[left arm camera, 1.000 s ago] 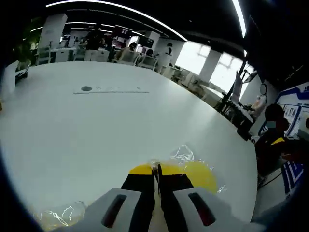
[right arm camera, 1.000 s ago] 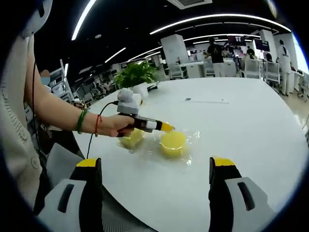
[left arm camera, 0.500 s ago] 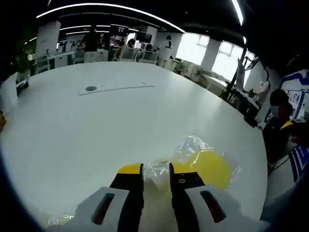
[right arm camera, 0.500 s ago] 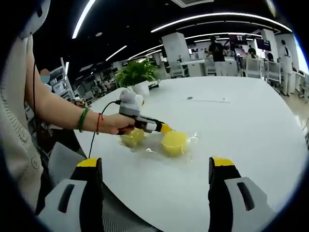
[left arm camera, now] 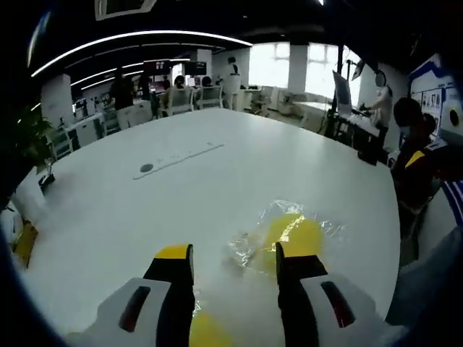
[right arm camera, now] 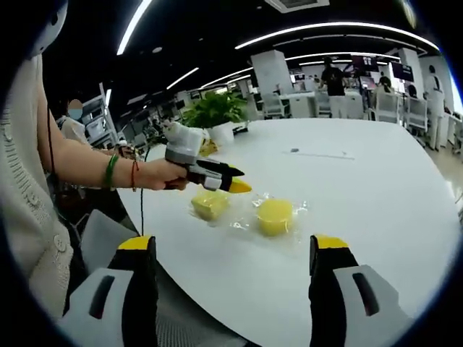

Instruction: Compare the silicone blocks by pressing each to a similar depth, holding the contact briefly, and releasing to observe deformation and rebound differences across the visible hardness samples.

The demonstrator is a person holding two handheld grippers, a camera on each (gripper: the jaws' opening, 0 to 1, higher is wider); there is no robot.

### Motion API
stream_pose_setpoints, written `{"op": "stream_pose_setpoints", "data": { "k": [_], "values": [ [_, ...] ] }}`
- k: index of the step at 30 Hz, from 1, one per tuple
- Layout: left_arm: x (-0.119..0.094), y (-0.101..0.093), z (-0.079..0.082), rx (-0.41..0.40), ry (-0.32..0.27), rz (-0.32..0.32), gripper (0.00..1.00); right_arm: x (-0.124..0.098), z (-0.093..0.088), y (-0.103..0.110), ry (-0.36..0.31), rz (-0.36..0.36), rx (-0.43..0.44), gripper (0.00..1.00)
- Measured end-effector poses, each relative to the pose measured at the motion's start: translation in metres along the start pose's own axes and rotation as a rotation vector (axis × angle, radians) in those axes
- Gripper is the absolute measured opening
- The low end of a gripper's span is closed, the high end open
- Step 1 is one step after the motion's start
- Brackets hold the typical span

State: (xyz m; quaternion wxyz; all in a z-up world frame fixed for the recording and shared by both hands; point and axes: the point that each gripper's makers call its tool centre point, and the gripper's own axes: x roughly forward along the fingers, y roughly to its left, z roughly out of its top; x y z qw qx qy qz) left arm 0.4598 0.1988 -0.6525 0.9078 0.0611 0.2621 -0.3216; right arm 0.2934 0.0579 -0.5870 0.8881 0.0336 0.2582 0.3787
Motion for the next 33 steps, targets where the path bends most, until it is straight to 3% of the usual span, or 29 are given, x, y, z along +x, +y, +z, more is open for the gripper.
{"op": "stream_pose_setpoints", "data": {
  "k": [6,10,19,22,25,30,33],
  "values": [
    [-0.053,0.003,0.014,-0.056,-0.088,0.045,0.44,-0.001,0.007,0.02,-0.009,0.03,-0.052,0.78],
    [-0.104,-0.002,0.024,-0.105,-0.191,0.038,0.45,-0.002,0.014,0.035,-0.028,0.051,-0.101,0.77],
    [-0.196,-0.011,0.014,-0.148,-0.277,0.062,0.4,-0.009,0.015,0.056,-0.043,0.087,-0.147,0.71],
    [-0.215,-0.012,0.012,-0.167,-0.308,0.069,0.41,-0.012,0.018,0.061,-0.058,0.099,-0.14,0.73],
    [-0.236,-0.015,0.008,-0.158,-0.325,0.07,0.41,-0.016,0.028,0.063,-0.116,0.112,-0.11,0.8],
    [-0.258,-0.023,0.004,-0.153,-0.35,0.062,0.43,-0.023,0.038,0.055,-0.185,0.097,-0.099,0.79],
    [-0.263,-0.026,0.001,-0.142,-0.356,0.083,0.47,-0.027,0.042,0.051,-0.23,0.089,-0.095,0.84]
  ]
}}
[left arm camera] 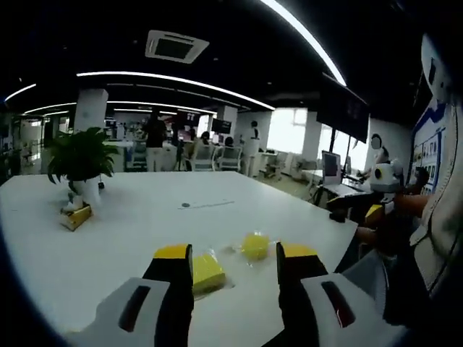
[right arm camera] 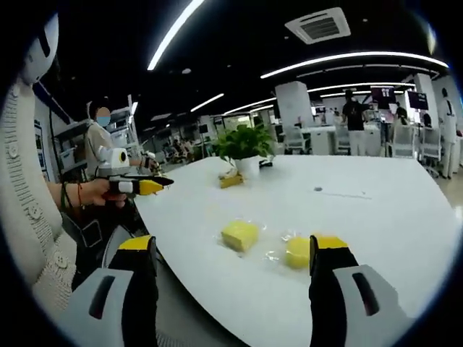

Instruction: Compare the silicone blocks by pressing each to a similar depth, holding the contact briefly, and releasing to observe deformation and rebound differences across the visible hardness samples.

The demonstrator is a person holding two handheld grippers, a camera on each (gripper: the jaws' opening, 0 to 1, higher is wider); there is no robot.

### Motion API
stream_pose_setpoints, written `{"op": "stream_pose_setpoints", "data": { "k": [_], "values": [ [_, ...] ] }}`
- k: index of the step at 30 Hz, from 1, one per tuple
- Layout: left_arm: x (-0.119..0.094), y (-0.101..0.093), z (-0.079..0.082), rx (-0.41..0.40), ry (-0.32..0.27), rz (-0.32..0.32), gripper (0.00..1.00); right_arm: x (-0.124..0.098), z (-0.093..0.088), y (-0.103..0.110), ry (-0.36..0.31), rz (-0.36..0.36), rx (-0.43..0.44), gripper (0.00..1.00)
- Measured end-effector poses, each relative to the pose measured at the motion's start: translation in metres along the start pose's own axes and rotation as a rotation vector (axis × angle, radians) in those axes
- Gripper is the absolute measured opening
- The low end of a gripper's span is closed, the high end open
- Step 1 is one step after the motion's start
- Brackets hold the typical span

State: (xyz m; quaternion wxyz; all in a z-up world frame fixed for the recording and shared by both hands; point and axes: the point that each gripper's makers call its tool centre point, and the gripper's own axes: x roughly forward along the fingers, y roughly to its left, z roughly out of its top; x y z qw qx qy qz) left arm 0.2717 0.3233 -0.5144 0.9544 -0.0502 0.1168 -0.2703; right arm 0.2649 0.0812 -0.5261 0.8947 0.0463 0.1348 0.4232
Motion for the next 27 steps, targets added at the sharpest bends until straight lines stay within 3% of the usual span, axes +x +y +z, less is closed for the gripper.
{"op": "stream_pose_setpoints", "data": {
  "k": [7,14,18,27],
  "values": [
    [-0.01,-0.006,-0.011,-0.008,0.022,0.013,0.5,-0.014,-0.007,-0.013,-0.001,-0.045,0.037,0.81],
    [-0.018,-0.003,-0.017,-0.044,0.026,0.031,0.53,-0.022,-0.021,-0.016,0.047,-0.058,0.038,0.79],
    [-0.02,0.001,-0.02,0.005,0.053,0.053,0.49,-0.022,-0.025,-0.014,0.073,-0.053,0.039,0.78],
    [-0.018,0.005,-0.024,-0.015,0.066,0.046,0.51,-0.017,-0.02,-0.015,0.074,-0.055,0.038,0.75]
  ]
}}
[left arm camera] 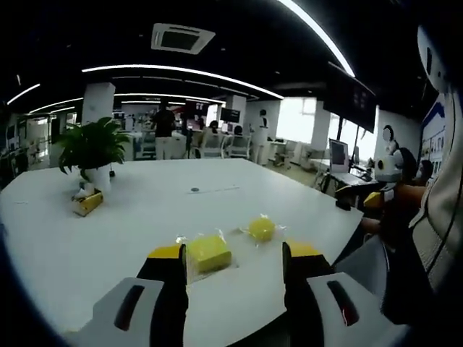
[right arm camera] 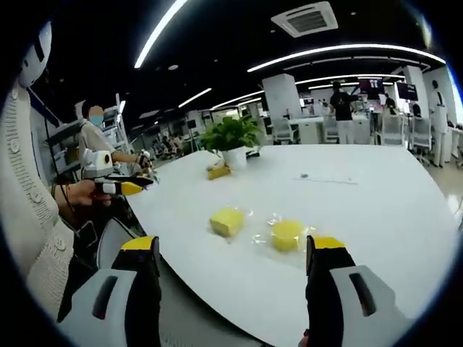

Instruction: Compare the silicone blocks by pressing each to a similar depth, holding the contact briefly, and releasing to observe deformation and rebound differences across the visible hardness samples.

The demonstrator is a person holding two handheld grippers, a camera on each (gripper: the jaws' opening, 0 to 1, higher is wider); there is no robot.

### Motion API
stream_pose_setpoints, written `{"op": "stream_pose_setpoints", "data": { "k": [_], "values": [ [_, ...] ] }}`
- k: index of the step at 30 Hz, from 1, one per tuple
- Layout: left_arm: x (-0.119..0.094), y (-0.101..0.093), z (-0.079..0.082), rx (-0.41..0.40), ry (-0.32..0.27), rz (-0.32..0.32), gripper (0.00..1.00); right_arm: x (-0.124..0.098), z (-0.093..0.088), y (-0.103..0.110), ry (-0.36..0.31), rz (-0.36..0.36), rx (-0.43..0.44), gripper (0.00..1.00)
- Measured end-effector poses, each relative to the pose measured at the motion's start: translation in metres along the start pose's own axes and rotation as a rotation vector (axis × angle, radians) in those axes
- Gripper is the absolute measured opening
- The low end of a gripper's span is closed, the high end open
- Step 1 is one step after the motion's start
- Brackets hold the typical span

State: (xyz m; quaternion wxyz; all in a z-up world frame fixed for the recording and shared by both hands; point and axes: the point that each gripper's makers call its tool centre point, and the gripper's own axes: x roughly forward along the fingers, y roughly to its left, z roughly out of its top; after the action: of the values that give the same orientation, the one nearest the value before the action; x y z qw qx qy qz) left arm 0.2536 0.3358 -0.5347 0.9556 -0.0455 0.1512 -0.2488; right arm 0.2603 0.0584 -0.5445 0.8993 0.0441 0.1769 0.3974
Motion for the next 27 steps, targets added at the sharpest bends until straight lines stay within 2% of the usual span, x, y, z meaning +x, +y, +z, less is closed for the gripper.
{"op": "stream_pose_setpoints", "data": {
  "k": [6,15,27],
  "values": [
    [0.007,0.0,-0.004,-0.02,0.007,0.001,0.51,0.001,0.006,-0.003,-0.015,-0.003,-0.002,0.75],
    [0.01,0.002,-0.001,-0.021,0.007,-0.008,0.51,0.005,0.003,-0.005,-0.003,-0.004,0.005,0.74],
    [0.01,0.009,-0.003,-0.011,0.01,0.02,0.47,0.007,-0.004,-0.009,0.018,-0.004,0.01,0.72]
  ]
}}
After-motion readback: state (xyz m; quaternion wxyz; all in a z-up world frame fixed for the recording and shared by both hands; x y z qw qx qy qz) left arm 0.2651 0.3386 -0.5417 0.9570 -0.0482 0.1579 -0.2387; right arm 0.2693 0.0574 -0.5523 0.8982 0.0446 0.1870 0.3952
